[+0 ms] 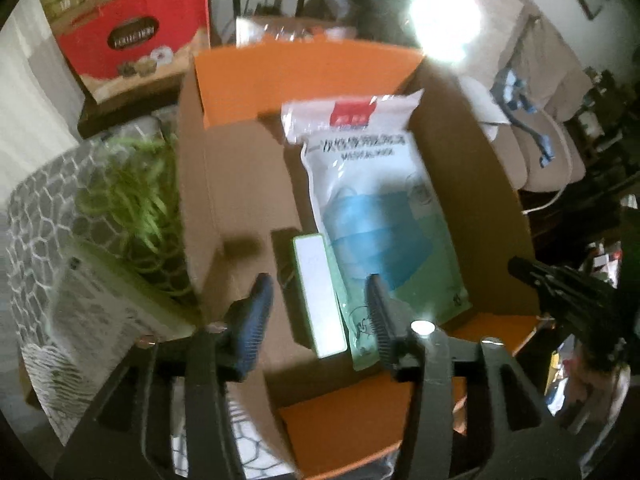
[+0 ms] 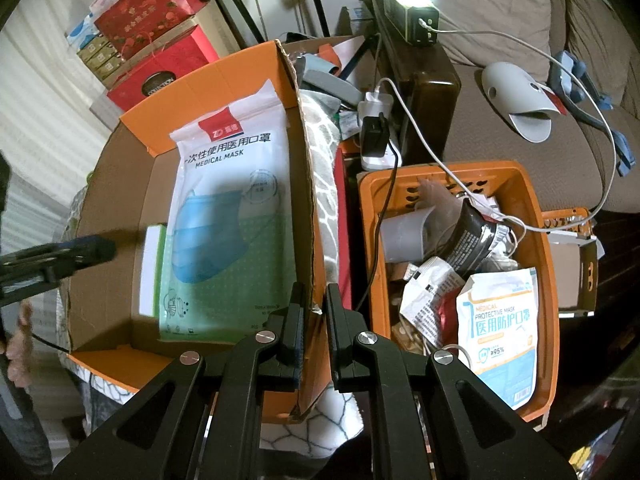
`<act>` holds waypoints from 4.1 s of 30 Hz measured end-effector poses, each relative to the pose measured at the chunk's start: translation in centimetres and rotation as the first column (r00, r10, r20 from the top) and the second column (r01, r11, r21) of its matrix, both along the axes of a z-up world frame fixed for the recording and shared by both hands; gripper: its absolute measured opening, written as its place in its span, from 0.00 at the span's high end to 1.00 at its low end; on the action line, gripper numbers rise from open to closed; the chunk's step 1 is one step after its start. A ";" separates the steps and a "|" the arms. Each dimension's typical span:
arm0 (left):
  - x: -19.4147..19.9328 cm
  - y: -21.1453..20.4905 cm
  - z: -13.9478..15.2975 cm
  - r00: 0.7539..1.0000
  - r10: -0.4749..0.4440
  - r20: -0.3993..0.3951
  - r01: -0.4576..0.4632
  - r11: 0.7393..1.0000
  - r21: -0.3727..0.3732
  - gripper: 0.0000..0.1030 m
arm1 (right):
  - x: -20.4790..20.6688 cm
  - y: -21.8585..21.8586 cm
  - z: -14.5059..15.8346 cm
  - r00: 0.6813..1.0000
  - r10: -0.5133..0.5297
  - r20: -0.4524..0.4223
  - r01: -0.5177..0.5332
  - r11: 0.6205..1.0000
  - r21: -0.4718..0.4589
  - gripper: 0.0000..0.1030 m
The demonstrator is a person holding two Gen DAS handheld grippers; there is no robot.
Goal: Organize objects
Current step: 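Grasp the green cable with the left tool and lift it, then carry the green cable into the cardboard box and open the left tool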
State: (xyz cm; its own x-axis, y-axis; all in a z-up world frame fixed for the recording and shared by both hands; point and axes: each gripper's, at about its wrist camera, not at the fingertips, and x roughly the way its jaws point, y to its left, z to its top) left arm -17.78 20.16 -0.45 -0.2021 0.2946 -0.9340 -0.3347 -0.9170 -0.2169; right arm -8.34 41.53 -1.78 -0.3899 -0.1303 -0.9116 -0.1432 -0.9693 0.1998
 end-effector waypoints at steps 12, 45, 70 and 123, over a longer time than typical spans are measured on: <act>-0.2 -8.2 3.5 0.994 0.055 -0.091 -0.056 0.998 -0.007 0.18 | 0.0 0.0 0.1 1.000 -0.002 0.000 0.002 1.000 -0.001 0.91; -10.8 -8.1 -3.9 0.982 -0.191 0.004 0.190 0.976 -0.102 0.18 | 0.1 0.0 0.2 1.000 0.006 0.002 -0.006 1.000 0.020 0.91; -11.9 -9.3 -3.5 0.997 -0.081 -0.012 0.080 0.996 -0.047 0.90 | 0.0 0.2 0.0 1.000 0.006 0.004 -0.006 1.000 0.016 0.91; -6.3 1.9 8.9 0.964 -0.140 -0.228 0.145 0.989 0.008 0.90 | 0.1 0.7 0.0 1.000 -0.008 -0.002 0.008 1.000 -0.023 0.91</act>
State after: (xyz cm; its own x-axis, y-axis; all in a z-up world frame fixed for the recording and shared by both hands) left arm -24.12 22.10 8.48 -0.3614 0.3576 -0.8611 -0.5042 -0.8518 -0.1421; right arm -8.19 42.18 -1.81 -0.3933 -0.1483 -0.9074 -0.1509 -0.9631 0.2228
